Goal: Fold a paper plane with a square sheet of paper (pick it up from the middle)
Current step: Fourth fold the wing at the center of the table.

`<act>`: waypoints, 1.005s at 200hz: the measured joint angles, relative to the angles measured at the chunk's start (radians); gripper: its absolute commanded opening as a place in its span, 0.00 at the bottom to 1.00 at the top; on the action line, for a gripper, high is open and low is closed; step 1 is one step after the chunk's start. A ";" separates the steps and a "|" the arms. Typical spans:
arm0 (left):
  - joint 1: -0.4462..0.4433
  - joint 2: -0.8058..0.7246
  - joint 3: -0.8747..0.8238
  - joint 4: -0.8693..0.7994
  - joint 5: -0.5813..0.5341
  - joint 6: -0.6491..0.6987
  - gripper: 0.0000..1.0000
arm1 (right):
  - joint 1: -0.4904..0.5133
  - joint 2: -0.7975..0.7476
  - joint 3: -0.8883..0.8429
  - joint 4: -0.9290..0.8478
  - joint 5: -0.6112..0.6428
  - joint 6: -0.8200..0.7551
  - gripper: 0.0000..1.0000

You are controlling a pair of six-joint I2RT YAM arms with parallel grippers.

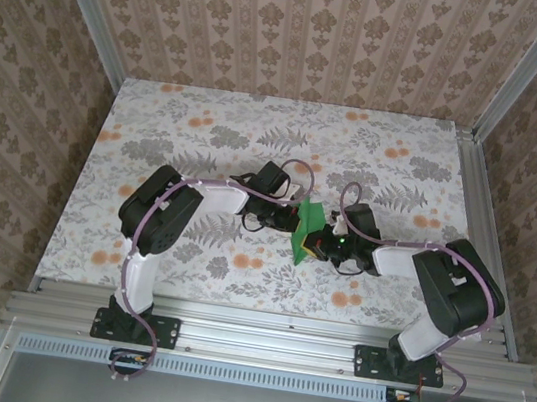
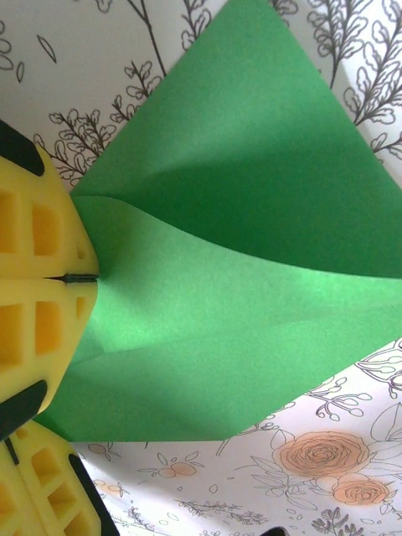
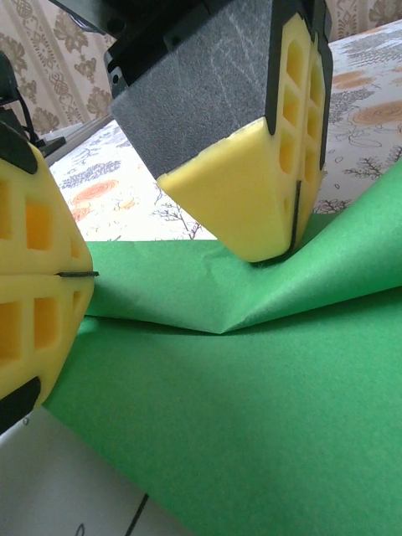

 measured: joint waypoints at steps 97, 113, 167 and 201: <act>0.004 0.003 -0.003 0.007 0.013 0.000 0.01 | 0.021 0.075 0.027 0.051 -0.011 0.011 0.04; 0.006 0.004 -0.004 0.010 0.018 0.000 0.01 | 0.024 0.086 0.029 0.055 -0.011 0.011 0.04; 0.007 0.005 -0.005 0.012 0.022 0.000 0.01 | 0.026 0.095 0.032 0.055 -0.013 0.006 0.04; 0.008 0.005 -0.005 0.014 0.025 0.000 0.01 | 0.026 0.094 0.045 0.019 -0.011 -0.026 0.04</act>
